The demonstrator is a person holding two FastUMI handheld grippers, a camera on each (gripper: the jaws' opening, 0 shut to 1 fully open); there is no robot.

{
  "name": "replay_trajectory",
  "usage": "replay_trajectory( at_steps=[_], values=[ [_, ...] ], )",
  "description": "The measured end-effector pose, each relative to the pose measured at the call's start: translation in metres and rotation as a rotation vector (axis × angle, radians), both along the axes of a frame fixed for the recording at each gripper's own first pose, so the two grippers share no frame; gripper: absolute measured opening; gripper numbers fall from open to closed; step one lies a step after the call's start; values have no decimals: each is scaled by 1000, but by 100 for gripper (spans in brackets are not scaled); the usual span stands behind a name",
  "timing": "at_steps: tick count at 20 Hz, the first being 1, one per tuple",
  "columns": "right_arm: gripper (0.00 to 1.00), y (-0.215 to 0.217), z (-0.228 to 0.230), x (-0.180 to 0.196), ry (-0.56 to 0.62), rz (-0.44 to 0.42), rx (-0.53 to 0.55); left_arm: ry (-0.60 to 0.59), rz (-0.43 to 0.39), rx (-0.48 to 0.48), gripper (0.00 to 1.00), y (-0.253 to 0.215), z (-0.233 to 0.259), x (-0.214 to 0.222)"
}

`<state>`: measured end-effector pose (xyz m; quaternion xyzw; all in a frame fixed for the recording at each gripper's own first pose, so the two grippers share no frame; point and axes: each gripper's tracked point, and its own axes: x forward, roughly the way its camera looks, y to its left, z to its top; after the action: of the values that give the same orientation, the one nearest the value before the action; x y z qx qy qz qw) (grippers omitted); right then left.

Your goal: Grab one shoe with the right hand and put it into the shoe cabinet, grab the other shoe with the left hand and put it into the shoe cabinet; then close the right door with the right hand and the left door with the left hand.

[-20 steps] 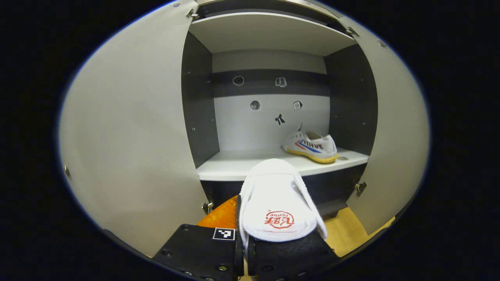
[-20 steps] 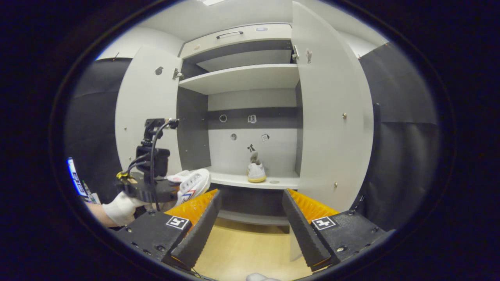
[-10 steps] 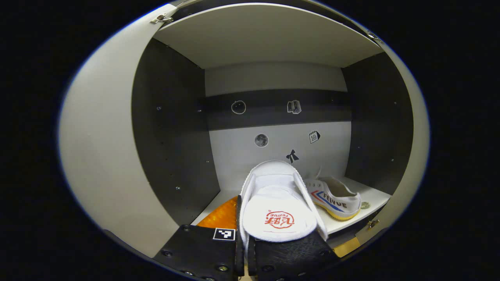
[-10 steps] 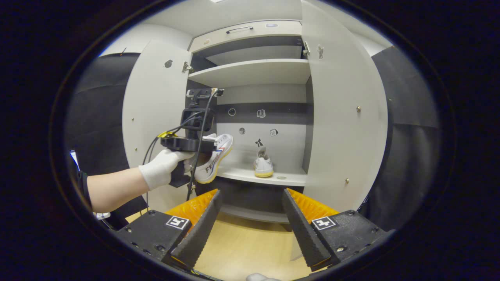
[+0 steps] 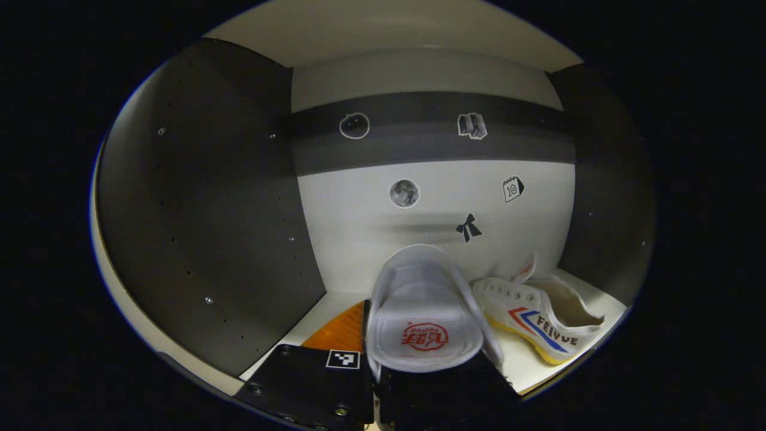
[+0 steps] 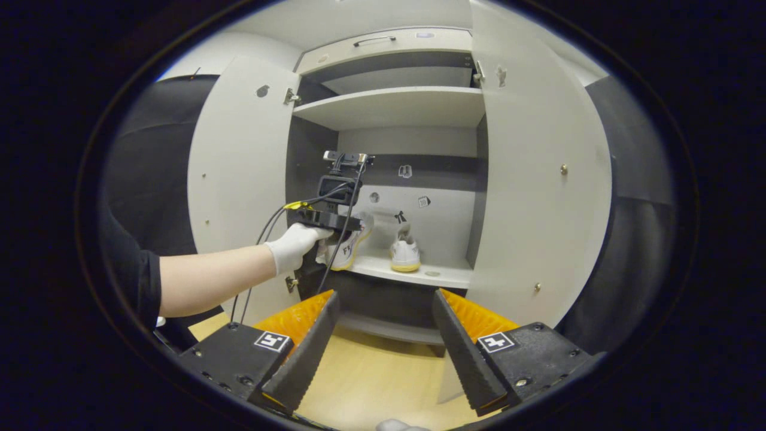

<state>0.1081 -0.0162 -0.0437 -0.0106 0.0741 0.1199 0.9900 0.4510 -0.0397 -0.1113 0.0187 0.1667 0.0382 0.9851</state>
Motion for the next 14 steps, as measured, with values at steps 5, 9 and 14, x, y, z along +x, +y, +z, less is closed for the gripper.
replay_trajectory(
  at_steps=[5, 9, 14],
  values=[
    [99, 0, -2, 5, 16, 2, 0, 97, -2, -5, 15, 6, -16, 2],
    [99, 0, 6, 7, -16, -4, -21, 172, -44, -36, 13, -1, -32, -5],
    [99, -1, 5, 10, -6, -7, -15, 163, -51, -48, 35, 3, -36, -4]
  ],
)
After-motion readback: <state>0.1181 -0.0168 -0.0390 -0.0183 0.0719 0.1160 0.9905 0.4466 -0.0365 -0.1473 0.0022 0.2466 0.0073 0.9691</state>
